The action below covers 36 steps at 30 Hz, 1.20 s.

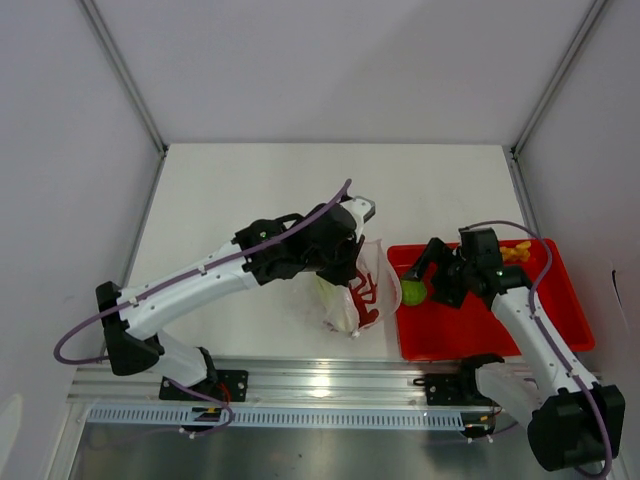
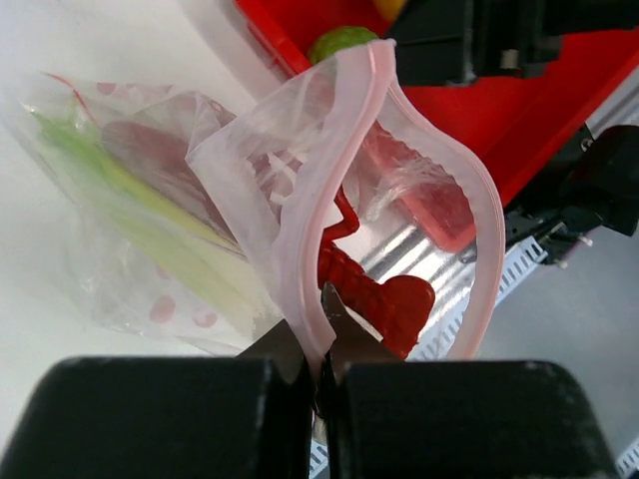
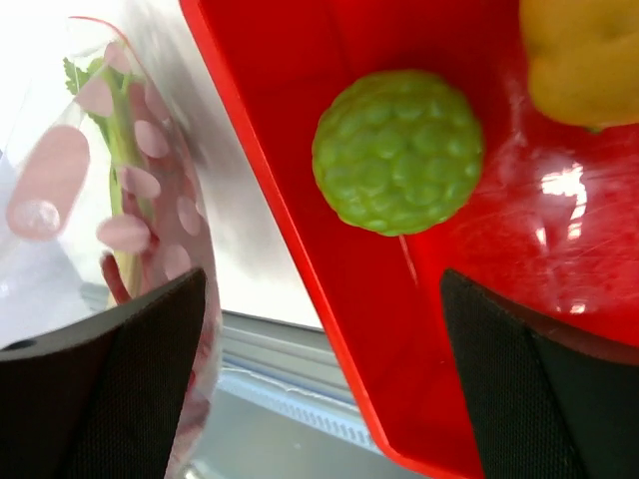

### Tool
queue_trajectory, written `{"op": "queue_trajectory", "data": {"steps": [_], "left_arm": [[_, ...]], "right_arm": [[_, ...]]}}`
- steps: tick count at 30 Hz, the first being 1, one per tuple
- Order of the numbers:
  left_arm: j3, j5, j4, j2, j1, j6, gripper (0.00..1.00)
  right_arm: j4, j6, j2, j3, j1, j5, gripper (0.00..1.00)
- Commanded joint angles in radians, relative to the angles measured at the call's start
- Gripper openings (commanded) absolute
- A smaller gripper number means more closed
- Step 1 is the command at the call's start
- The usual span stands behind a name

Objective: Place the food in the zip-top bag and seal the zipper
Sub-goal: Pick up the fake vegetable from the bin.

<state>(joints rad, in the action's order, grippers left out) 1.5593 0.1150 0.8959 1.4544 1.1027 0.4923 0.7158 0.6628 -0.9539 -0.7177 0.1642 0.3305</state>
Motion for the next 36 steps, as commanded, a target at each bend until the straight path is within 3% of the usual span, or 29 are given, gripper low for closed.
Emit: {"op": "queue_trajectory", "data": {"steps": [1,13,20,25,32,36], "left_arm": [[0.08,-0.107,-0.045,-0.008,-0.027,-0.028,0.01],[0.146,-0.222,-0.048,-0.003,-0.063,-0.018,0.01],[0.134,-0.235,-0.048,-0.006,-0.078,-0.012,0.0],[0.124,-0.235,-0.058,-0.012,-0.087,-0.004,0.01],[0.105,-0.238,-0.064,-0.015,-0.106,-0.003,0.01],[0.111,-0.255,-0.066,-0.012,-0.122,-0.009,0.0]], "right_arm": [[-0.11,0.126,-0.048,0.021,0.066,-0.134,0.99],[-0.283,0.193,-0.235,0.103,0.109,-0.242,0.99],[-0.32,0.195,-0.253,0.121,0.12,-0.277,0.95],[-0.34,0.192,-0.244,0.147,0.138,-0.281,0.98],[-0.178,0.147,-0.056,0.064,0.103,-0.331,0.99],[-0.03,0.074,-0.016,-0.044,-0.015,-0.298,1.0]]}}
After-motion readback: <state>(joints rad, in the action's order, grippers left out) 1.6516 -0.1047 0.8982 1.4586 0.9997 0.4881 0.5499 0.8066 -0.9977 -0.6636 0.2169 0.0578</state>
